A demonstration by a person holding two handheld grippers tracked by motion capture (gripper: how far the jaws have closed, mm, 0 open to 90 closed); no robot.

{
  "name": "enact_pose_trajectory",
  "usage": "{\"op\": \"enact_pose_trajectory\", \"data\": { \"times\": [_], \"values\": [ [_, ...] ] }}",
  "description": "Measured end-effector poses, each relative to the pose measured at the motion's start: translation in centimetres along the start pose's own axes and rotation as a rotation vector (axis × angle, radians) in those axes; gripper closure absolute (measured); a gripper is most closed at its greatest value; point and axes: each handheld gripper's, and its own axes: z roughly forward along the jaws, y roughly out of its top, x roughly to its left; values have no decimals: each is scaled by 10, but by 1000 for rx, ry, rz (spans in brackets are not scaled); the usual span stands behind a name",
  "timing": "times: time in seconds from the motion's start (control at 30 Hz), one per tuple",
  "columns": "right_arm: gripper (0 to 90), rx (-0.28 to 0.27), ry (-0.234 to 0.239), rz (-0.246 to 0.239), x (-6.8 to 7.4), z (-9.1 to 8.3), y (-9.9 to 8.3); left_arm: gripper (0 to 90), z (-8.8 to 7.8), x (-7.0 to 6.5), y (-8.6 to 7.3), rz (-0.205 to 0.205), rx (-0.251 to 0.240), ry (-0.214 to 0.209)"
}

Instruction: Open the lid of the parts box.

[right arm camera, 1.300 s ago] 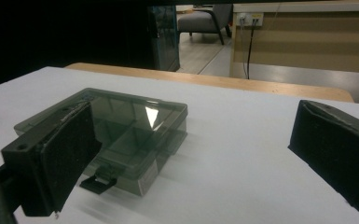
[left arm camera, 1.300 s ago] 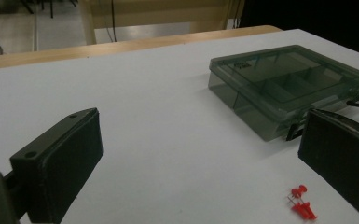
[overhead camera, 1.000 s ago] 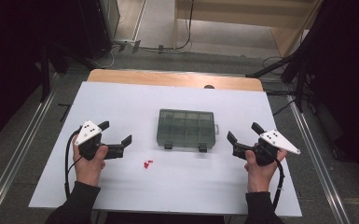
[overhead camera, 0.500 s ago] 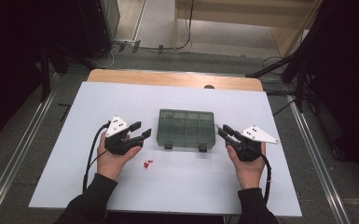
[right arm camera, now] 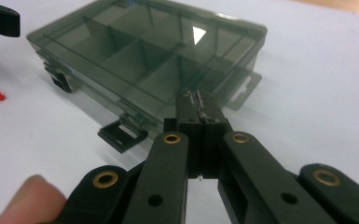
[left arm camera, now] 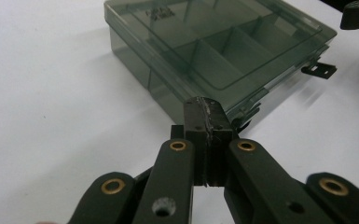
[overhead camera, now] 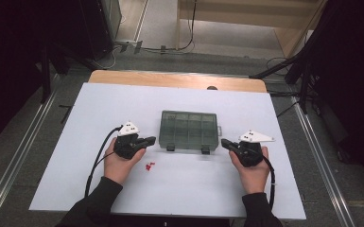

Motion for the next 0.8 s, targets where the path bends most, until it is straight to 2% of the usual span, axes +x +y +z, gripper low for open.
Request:
{"op": "enact_pose_trajectory", "data": {
  "times": [0.1,0.2,0.37,0.7,0.8],
  "values": [
    [900,35,-16,-8,-2,4,-3,898,5,2,-2,-8,32,2],
    [900,57,-12,-5,-2,7,-5,897,8,3,-3,-13,47,0],
    [900,93,-9,-30,-2,12,-7,897,13,3,-4,-17,71,-1],
    [900,123,-6,-52,2,17,-8,898,16,2,-5,-4,68,12],
    [900,124,-11,-55,3,18,-7,897,15,1,-4,-2,62,4]
  ]
}}
